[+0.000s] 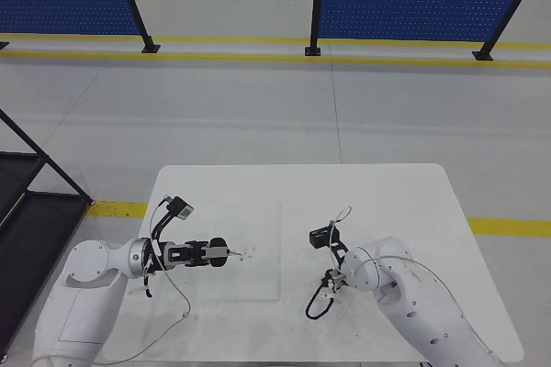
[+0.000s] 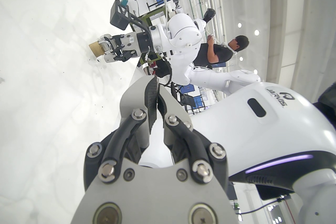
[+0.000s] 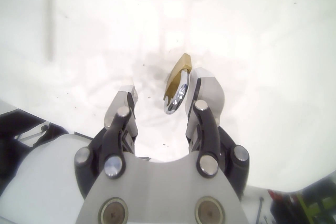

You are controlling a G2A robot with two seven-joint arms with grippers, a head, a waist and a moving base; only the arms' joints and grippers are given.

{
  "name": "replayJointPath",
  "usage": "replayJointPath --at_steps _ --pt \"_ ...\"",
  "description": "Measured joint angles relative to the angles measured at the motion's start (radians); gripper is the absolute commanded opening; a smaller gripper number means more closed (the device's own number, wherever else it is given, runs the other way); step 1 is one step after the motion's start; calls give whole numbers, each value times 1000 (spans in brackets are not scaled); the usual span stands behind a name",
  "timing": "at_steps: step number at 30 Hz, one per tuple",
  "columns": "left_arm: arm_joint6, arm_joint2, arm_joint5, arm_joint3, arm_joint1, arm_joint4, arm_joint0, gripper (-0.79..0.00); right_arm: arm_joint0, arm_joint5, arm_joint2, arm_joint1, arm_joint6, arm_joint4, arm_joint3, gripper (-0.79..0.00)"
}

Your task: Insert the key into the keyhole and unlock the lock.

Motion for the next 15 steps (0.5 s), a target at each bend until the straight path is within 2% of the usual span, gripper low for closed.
replayJointPath --at_steps 15 --pt "0 0 0 0 0 0 0 -785 21 0 -8 -17 0 -10 43 -462"
